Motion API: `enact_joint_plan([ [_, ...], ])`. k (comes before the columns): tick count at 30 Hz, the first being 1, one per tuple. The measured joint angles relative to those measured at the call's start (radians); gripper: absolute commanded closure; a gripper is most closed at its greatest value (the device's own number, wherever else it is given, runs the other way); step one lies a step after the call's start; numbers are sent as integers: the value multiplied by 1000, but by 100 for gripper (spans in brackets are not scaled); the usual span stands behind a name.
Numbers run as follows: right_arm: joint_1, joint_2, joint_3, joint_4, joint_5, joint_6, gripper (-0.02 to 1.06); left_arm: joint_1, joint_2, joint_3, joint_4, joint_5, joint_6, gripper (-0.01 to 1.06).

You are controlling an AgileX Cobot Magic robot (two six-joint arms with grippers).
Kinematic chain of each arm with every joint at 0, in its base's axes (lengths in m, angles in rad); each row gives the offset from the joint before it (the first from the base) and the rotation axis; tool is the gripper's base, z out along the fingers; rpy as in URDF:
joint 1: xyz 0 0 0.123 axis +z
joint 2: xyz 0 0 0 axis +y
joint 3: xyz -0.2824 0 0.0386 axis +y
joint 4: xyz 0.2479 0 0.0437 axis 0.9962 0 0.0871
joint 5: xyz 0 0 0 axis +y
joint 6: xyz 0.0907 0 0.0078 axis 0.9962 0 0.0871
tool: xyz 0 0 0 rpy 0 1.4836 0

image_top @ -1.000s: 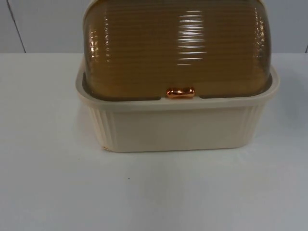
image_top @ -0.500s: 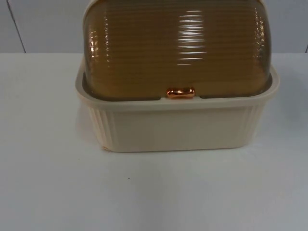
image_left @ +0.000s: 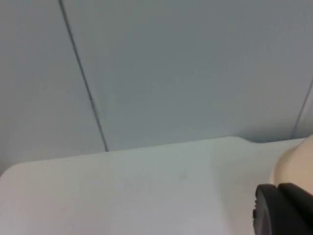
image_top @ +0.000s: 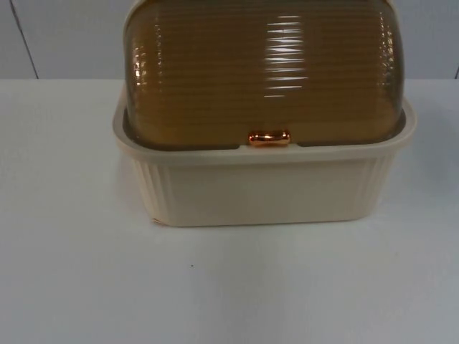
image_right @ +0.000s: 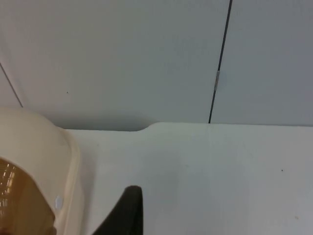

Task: Open the box lid with the left hand, place the block into the box with the right hand, then close the box lid with the left hand.

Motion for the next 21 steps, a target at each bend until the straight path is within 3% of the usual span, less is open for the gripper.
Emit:
enact_joint_plan([
  [1,0,0,0,3,2,0,0,-7,0,0,0,-4,-10,88],
  [3,0,0,0,4,11,0,0,-12,0,0,0,-15,-22,65],
  [4,0,0,0,4,16,0,0,-12,0,0,-2,-22,-24,49],
  [5,0,0,0,4,19,0,0,-12,0,0,-4,-24,-26,22],
  [6,0,0,0,4,19,0,0,-12,0,0,-8,-24,-28,2],
  [21,0,-14,0,5,20,0,0,-12,-2,0,-29,-28,-50,0],
])
